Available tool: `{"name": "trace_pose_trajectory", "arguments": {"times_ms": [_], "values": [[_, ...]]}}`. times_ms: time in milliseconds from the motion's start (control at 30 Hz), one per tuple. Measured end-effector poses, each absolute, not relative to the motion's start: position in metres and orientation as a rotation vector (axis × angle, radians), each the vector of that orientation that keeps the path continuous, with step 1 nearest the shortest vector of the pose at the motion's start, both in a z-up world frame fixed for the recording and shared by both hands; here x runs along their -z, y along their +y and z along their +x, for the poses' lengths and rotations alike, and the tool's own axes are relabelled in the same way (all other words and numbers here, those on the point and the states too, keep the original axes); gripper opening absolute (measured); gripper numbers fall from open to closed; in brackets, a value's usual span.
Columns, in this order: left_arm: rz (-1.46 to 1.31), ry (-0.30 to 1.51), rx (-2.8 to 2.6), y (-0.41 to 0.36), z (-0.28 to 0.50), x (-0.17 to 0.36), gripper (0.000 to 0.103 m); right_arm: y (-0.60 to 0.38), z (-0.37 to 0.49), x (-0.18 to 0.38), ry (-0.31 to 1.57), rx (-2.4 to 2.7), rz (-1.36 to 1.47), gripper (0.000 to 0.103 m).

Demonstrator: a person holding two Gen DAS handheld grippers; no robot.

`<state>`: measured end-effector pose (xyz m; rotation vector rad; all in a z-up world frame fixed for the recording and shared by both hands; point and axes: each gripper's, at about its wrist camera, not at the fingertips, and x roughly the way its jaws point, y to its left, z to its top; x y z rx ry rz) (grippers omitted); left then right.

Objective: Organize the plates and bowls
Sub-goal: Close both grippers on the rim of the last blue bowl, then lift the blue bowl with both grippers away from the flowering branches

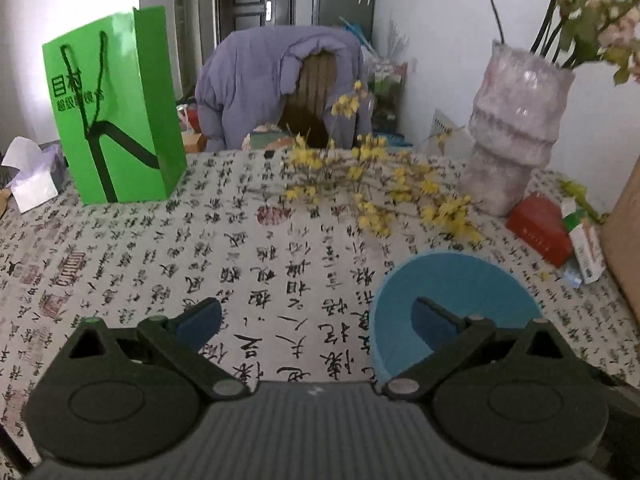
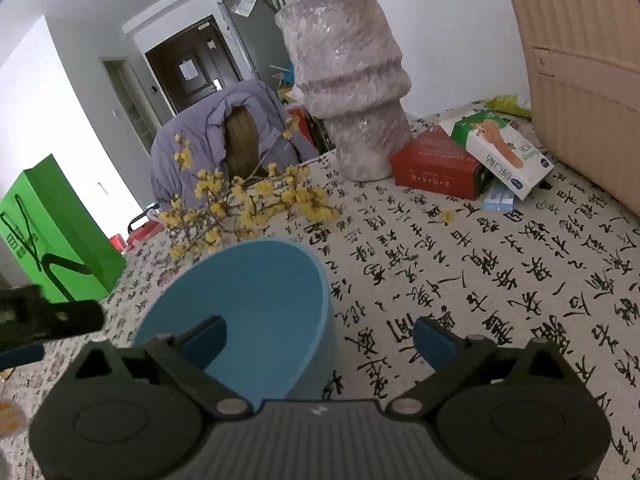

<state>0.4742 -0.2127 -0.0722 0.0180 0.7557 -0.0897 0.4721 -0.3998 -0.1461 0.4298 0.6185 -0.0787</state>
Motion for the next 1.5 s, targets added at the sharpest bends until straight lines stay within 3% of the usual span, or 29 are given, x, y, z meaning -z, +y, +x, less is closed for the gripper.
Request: {"name": "trace_pose_trajectory", "arguments": {"times_ms": [133,300,367,433,600,767,833,900,1500], "values": [[0.038,0.778,0.090,-0.222,0.482,0.088,0.101,-0.396,0.474,0.148,0.634,0.091,0.409,0.086],[0.049,0.809,0.101,-0.232,0.487,0.104,0.089,-0.397,0.477,0.151,0.654,0.083,0.412,0.069],[0.056,0.813,0.110,-0.235,0.488,0.109,0.082,-0.396,0.477,0.153,0.663,0.078,0.409,0.059],[0.056,0.823,0.121,-0.238,0.489,0.113,0.077,-0.394,0.479,0.154,0.676,0.072,0.405,0.042],[0.060,0.837,0.133,-0.244,0.489,0.120,0.064,-0.388,0.481,0.157,0.697,0.048,0.389,0.031],[0.080,0.830,0.144,-0.249,0.486,0.123,0.047,-0.387,0.482,0.159,0.703,0.058,0.396,0.025],[0.089,0.821,0.147,-0.251,0.483,0.124,0.039,-0.388,0.483,0.160,0.708,0.064,0.401,0.019],[0.091,0.816,0.156,-0.252,0.482,0.125,0.020,-0.389,0.484,0.161,0.717,0.060,0.406,0.016],[0.093,0.798,0.141,-0.251,0.475,0.124,0.016,-0.385,0.483,0.161,0.730,0.080,0.387,0.013]]}}
